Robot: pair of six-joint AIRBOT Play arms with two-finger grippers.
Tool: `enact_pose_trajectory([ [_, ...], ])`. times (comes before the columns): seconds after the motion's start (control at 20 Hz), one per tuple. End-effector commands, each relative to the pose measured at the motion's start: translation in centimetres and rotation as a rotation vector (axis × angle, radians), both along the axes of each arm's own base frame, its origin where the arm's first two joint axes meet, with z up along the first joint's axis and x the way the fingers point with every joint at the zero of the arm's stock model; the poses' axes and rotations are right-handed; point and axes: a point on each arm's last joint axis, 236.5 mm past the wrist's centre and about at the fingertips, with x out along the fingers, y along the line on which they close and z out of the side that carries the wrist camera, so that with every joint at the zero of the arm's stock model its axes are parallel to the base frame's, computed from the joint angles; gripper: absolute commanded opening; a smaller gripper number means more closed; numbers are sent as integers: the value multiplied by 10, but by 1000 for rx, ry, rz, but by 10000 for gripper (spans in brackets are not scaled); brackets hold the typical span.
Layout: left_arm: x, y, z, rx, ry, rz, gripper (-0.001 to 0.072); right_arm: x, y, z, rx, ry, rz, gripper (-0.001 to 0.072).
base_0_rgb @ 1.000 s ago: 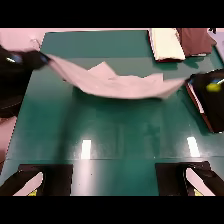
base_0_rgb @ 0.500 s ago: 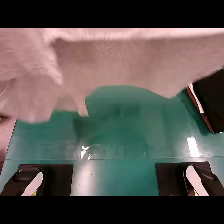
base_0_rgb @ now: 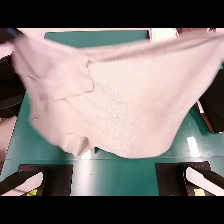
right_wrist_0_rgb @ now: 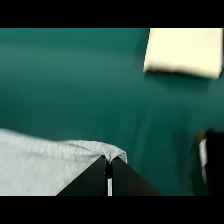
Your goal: Fold the shirts.
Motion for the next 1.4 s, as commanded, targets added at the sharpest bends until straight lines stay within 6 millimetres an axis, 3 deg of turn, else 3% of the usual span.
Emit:
enact_pose_trajectory([
  [0.0, 34, -2, -152, -4, 389, -30, 21, 24, 7, -152, -54, 423, 38, 13],
  [0.1, 50, -1, -218, -18, 502, -6, 21, 33, 10, -219, -32, 579, 51, 13],
  [0.2, 76, 3, -253, -27, 506, 27, 21, 47, 8, -265, -16, 659, 46, 13],
  [0.3, 105, 5, -259, -37, 428, 54, 21, 67, 6, -287, -8, 675, 34, 13],
  [0.45, 124, 12, -249, -42, 348, 84, 20, 99, 1, -281, -13, 622, 26, 13],
  [0.55, 116, 17, -247, -13, 369, 36, 21, 106, -4, -265, -20, 590, 23, 13],
  [0.7, 80, 33, -263, 24, 507, -41, 21, 86, -20, -257, -11, 619, 2, 13],
  [0.9, 44, 39, -302, 1, 665, -46, 21, 48, -24, -288, 9, 687, -23, 13],
  [1.05, 34, 28, -333, -4, 697, -40, 21, 31, -8, -318, 10, 726, -7, 14],
  [1.25, 29, 15, -343, 1, 712, -50, 24, 21, 15, -342, 7, 759, 14, 14],
  [1.3, 29, 15, -343, -7, 717, -36, 116, 22, 16, -343, 12, 758, 3, 16],
  [1.35, 28, 16, -343, -19, 728, -18, 439, 22, 16, -342, 12, 757, 2, 114],
])
